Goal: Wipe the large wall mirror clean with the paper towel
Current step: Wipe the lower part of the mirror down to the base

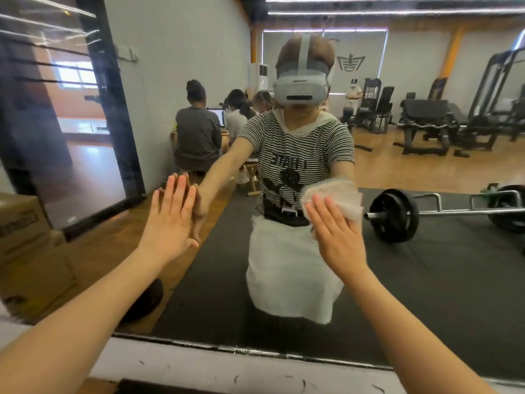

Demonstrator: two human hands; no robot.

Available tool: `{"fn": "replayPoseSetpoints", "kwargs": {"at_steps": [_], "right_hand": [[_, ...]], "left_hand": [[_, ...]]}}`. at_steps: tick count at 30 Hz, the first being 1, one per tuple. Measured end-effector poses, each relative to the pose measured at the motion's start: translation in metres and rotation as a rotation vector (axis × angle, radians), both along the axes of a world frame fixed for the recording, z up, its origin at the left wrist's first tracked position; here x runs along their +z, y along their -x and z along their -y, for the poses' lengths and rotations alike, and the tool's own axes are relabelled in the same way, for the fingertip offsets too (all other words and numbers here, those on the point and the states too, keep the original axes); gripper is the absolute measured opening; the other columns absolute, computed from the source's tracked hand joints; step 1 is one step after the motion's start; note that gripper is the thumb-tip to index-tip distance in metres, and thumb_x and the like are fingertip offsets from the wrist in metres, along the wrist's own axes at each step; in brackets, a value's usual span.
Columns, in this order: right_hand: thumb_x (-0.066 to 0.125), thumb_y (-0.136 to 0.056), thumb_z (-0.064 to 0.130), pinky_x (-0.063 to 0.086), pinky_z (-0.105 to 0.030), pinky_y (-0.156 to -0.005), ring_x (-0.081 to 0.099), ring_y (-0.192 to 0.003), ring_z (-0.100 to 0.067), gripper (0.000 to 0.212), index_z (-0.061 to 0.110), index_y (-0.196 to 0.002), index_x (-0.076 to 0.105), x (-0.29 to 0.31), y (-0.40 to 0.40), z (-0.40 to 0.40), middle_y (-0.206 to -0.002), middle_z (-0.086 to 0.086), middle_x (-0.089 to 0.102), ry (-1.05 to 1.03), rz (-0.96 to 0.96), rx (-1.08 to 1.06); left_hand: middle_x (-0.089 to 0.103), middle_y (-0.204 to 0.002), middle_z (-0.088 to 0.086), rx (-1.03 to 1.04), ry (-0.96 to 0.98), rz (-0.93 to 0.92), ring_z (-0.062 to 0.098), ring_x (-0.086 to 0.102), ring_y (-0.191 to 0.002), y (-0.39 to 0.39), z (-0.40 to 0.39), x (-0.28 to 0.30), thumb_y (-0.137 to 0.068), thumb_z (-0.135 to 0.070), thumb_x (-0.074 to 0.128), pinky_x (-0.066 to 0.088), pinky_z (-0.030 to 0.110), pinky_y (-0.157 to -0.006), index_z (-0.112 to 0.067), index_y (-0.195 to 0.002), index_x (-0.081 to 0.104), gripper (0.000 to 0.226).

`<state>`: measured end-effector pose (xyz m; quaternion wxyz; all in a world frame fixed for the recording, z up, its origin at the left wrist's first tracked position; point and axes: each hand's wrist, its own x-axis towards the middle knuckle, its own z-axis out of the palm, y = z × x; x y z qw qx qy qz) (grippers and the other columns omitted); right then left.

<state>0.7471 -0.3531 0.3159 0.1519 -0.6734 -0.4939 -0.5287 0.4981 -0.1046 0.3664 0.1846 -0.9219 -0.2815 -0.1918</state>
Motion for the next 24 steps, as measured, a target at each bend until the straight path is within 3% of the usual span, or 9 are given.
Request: {"fn": "replayPoseSetpoints", "kwargs": {"at_steps": [3,6,8,11,15,16,18,21,24], "right_hand": [[0.050,-0.085,0.006,0.020,-0.045,-0.111,-0.001,-0.150,-0.014,0.088,0.023,-0.156,-0.001,0.001,-0.009,0.016,-0.163,0.005,-0.007,-0.093,-0.095,-0.043],[0.062,-0.077,0.003,0.022,-0.051,-0.107,-0.003,-0.149,-0.013,0.102,0.024,-0.156,0.000,-0.002,-0.006,0.014,-0.161,-0.004,0.012,-0.208,-0.228,-0.062],[0.060,-0.077,0.000,0.021,-0.051,-0.107,-0.003,-0.149,-0.012,0.098,0.025,-0.155,0.008,-0.004,-0.001,0.009,-0.154,-0.007,0.024,-0.260,-0.269,-0.040],[0.044,-0.084,0.002,0.017,-0.050,-0.109,-0.002,-0.149,-0.011,0.073,0.018,-0.151,0.020,-0.003,0.002,0.008,-0.153,-0.006,0.026,-0.276,-0.300,-0.005],[0.036,-0.089,0.013,0.016,-0.046,-0.109,0.000,-0.149,-0.012,0.059,0.012,-0.147,0.028,0.002,-0.001,0.019,-0.152,-0.008,0.030,-0.200,-0.259,-0.014],[0.036,-0.090,0.016,0.018,-0.046,-0.109,-0.002,-0.149,-0.011,0.057,0.012,-0.147,0.029,0.003,-0.003,0.021,-0.151,-0.009,0.033,-0.186,-0.240,-0.010],[0.034,-0.096,0.023,0.021,-0.046,-0.107,-0.002,-0.149,-0.010,0.054,0.014,-0.149,0.026,0.003,-0.006,0.025,-0.152,-0.007,0.033,-0.166,-0.224,-0.008],[0.018,-0.105,0.032,0.015,-0.041,-0.112,-0.004,-0.149,-0.012,0.051,0.020,-0.154,0.011,0.000,-0.013,0.028,-0.161,-0.001,0.012,-0.105,-0.178,-0.041],[0.032,-0.101,0.028,0.019,-0.037,-0.111,-0.001,-0.150,-0.014,0.063,0.019,-0.156,0.002,-0.001,-0.024,0.037,-0.163,0.004,-0.007,-0.036,-0.052,-0.023]], "left_hand": [[-0.050,-0.144,0.013,0.022,0.016,-0.023,0.033,-0.039,-0.137,-0.002,0.000,0.001,-0.066,-0.061,0.078,-0.005,0.053,-0.117,-0.008,-0.143,-0.031,0.143],[-0.057,-0.135,0.015,0.051,0.032,-0.069,0.034,-0.048,-0.129,-0.003,0.000,0.002,-0.075,-0.063,0.069,-0.014,0.052,-0.115,-0.007,-0.133,-0.041,0.136],[-0.057,-0.134,0.017,0.057,0.024,-0.074,0.035,-0.051,-0.126,-0.004,0.000,0.000,-0.076,-0.063,0.067,-0.017,0.053,-0.113,-0.006,-0.131,-0.042,0.135],[-0.053,-0.139,0.018,0.047,0.006,-0.014,0.036,-0.046,-0.131,-0.006,0.004,-0.001,-0.071,-0.061,0.075,-0.010,0.055,-0.115,-0.005,-0.135,-0.038,0.141],[0.000,-0.159,0.024,-0.025,-0.040,0.178,0.041,-0.001,-0.146,-0.012,0.026,-0.013,-0.047,-0.051,0.092,0.013,0.065,-0.111,-0.002,-0.153,-0.001,0.149],[0.004,-0.159,0.023,-0.077,-0.065,0.201,0.039,0.000,-0.147,-0.018,0.036,-0.018,-0.044,-0.051,0.093,0.013,0.065,-0.109,-0.003,-0.153,0.000,0.151],[-0.011,-0.160,0.019,-0.169,-0.103,0.192,0.034,-0.012,-0.147,-0.041,0.061,-0.022,-0.044,-0.057,0.090,0.011,0.064,-0.109,-0.005,-0.153,-0.011,0.157],[-0.030,-0.155,0.016,-0.276,-0.178,0.173,0.033,-0.025,-0.144,-0.093,0.112,-0.011,-0.050,-0.070,0.080,-0.001,0.061,-0.111,-0.005,-0.149,-0.023,0.157],[-0.041,-0.149,0.019,-0.279,-0.149,0.135,0.035,-0.030,-0.141,-0.130,0.140,-0.009,-0.057,-0.077,0.071,-0.024,0.055,-0.110,-0.004,-0.144,-0.032,0.154]]}}
